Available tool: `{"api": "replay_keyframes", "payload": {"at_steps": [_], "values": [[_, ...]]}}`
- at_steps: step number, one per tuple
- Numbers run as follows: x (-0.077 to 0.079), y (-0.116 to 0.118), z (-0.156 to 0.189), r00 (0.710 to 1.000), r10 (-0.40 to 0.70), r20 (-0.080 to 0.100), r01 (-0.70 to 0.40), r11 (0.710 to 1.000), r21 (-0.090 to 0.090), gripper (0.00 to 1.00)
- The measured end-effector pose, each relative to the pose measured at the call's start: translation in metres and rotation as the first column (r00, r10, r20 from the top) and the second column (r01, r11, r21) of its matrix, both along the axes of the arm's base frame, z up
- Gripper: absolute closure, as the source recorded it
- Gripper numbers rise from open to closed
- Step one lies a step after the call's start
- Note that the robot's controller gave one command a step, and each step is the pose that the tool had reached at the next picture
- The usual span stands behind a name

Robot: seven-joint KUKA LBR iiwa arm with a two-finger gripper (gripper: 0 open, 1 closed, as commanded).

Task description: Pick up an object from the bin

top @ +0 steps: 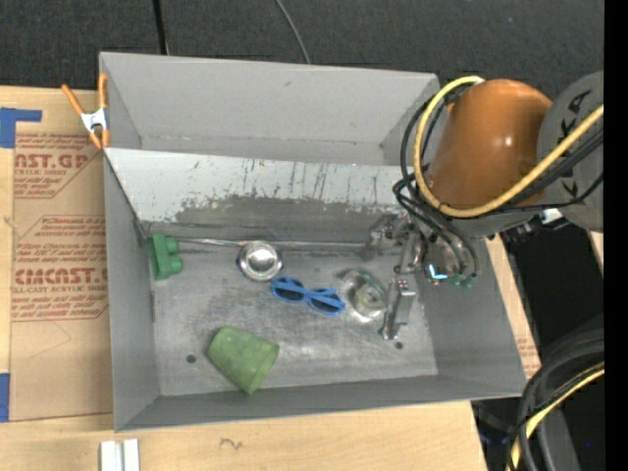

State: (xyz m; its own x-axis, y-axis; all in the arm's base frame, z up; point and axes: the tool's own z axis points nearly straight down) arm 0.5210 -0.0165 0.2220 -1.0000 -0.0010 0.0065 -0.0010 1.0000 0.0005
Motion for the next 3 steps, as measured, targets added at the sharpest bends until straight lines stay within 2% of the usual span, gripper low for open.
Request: {"api": "replay_keyframes", "payload": {"at_steps": [1,2,3], "values": [[0.035,-0.009,-0.148,0.991,-0.136,0.008,0.136,0.991,0.001,0.00],[0.036,-0.009,-0.144,0.991,-0.135,0.008,0.135,0.991,0.000,1.00],[0.037,-0.046,0.001,0.989,0.145,0.016,-0.145,0.989,-0.003,1.00]]}}
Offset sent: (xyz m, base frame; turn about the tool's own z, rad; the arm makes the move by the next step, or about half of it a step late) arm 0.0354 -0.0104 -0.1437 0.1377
